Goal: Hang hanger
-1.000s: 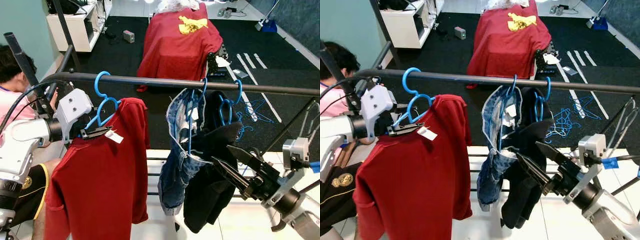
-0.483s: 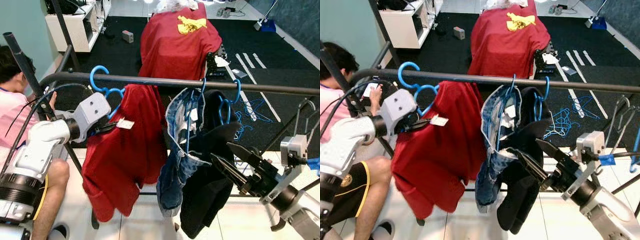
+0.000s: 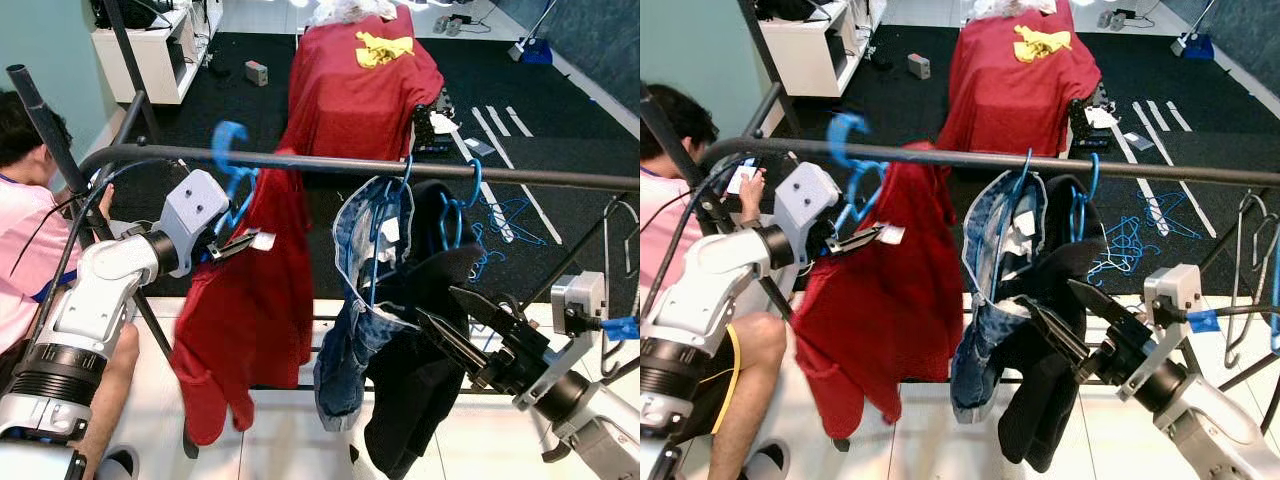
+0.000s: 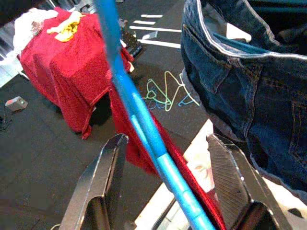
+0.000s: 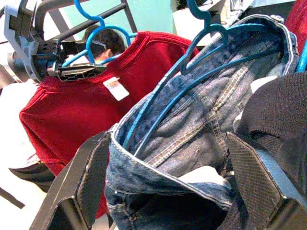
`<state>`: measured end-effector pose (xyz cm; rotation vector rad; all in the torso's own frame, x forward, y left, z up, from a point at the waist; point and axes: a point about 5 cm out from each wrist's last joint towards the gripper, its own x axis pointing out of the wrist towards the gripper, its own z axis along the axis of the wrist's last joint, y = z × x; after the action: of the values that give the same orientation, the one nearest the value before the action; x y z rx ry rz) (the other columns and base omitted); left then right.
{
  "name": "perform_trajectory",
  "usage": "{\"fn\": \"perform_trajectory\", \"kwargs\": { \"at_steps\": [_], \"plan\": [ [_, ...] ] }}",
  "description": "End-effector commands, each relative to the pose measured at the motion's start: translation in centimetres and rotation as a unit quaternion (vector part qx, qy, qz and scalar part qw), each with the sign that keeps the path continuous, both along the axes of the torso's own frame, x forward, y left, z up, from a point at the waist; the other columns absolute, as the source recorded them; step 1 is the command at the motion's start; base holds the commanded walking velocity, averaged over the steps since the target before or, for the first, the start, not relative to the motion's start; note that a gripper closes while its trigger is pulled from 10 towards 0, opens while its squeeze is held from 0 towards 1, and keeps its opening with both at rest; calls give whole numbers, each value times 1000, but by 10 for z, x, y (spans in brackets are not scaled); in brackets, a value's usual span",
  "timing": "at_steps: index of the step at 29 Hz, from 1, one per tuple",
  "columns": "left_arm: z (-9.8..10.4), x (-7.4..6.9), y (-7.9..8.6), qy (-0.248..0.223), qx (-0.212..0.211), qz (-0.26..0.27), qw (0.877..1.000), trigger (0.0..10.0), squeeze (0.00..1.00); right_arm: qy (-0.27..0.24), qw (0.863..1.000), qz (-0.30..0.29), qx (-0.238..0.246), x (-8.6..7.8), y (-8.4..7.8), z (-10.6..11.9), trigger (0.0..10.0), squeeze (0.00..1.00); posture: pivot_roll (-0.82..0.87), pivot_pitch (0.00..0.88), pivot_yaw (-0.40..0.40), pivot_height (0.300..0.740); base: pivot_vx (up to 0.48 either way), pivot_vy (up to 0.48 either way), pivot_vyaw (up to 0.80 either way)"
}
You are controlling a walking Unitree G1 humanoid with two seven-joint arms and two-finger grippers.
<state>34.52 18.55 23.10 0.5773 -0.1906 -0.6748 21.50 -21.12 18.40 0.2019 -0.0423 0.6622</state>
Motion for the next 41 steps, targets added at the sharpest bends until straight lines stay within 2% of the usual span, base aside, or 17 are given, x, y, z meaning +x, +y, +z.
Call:
{"fn": "perform_trajectory", "kwargs": {
  "at_steps": [1, 7, 8, 10, 11, 13, 14, 17, 20, 25, 28, 30, 31, 32, 34, 39, 41],
  "plan": [
    [-2, 3, -3, 5, 15, 9, 1000, 10000, 0, 4, 1000, -2, -4, -2, 1, 0, 10000, 0, -94, 140, 0, 740, 0, 0, 0],
    [-9, 5, -5, 20, 33, 21, 999, 10000, 0, 3, 1000, -3, -5, -2, 1, -1, 10000, 0, -94, 139, 1, 740, 0, 0, 0],
    [-15, 7, -2, 29, 63, 41, 997, 10000, 0, 2, 1000, -5, -5, -2, 1, 0, 10000, 0, -96, 140, 1, 740, 0, 0, 0],
    [-18, 9, 1, 40, 72, 61, 995, 10000, 0, 2, 1000, -6, -6, -1, 1, 0, 10000, 0, -95, 145, 2, 740, 0, 0, 0],
    [-18, 10, 0, 47, 55, 64, 995, 10000, 0, 2, 1000, -6, -6, -1, 1, 0, 10000, 0, -95, 145, 2, 740, 0, 0, 0],
    [-11, 10, -8, 62, -34, 54, 996, 10000, 0, 4, 1000, -7, -8, 0, 1, -2, 10000, 0, -94, 146, 2, 740, 0, 0, 0],
    [-11, 10, -8, 62, -34, 54, 996, 10000, 0, 4, 1000, -7, -8, 0, 1, -2, 10000, 0, -94, 146, 2, 740, 0, 0, 0],
    [7, 9, -19, 57, -180, 16, 982, 10000, 0, 6, 1000, -7, -8, 0, 2, -3, 10000, 0, -93, 150, 2, 740, 0, 0, 0],
    [13, 13, -8, 25, -217, 51, 975, 10000, 0, 5, 1000, -7, -7, 0, 2, -3, 10000, 0, -94, 153, 3, 740, 0, 0, 0],
    [14, 17, 1, 15, -238, 93, 967, 10000, 0, 6, 1000, -9, -7, -1, 1, -3, 10000, 0, -93, 154, 2, 740, 0, 0, 0],
    [10, 18, 2, 24, -226, 102, 968, 10000, 0, 6, 1000, -9, -7, -1, 1, -3, 10000, 0, -93, 154, 2, 740, 0, 0, 0],
    [-3, 19, 0, 45, -170, 123, 977, 10000, 0, 6, 1000, -10, -8, -1, 0, -3, 10000, 0, -94, 156, -1, 740, 0, 0, 0],
    [-3, 19, 0, 45, -170, 123, 977, 10000, 0, 6, 1000, -10, -8, -1, 0, -3, 10000, 0, -94, 156, -1, 740, 0, 0, 0],
    [-7, 19, 0, 47, -142, 131, 980, 10000, 0, 6, 1000, -10, -9, -1, 0, -3, 10000, 0, -94, 156, -1, 740, 0, 0, 0],
    [-2, 19, -4, 50, -191, 126, 972, 10000, 0, 7, 1000, -10, -9, -1, 0, -3, 10000, 0, -93, 156, -2, 740, 0, 0, 0],
    [0, 20, -7, 48, -217, 126, 967, 10000, 0, 7, 1000, -10, -9, -1, 0, -3, 10000, 0, -93, 156, -2, 740, 0, 0, 0],
    [8, 19, -11, 25, -262, 114, 958, 10000, 0, 7, 1000, -9, -8, -1, 1, -3, 10000, 0, -94, 158, -1, 740, 0, 0, 0]
  ]
}}
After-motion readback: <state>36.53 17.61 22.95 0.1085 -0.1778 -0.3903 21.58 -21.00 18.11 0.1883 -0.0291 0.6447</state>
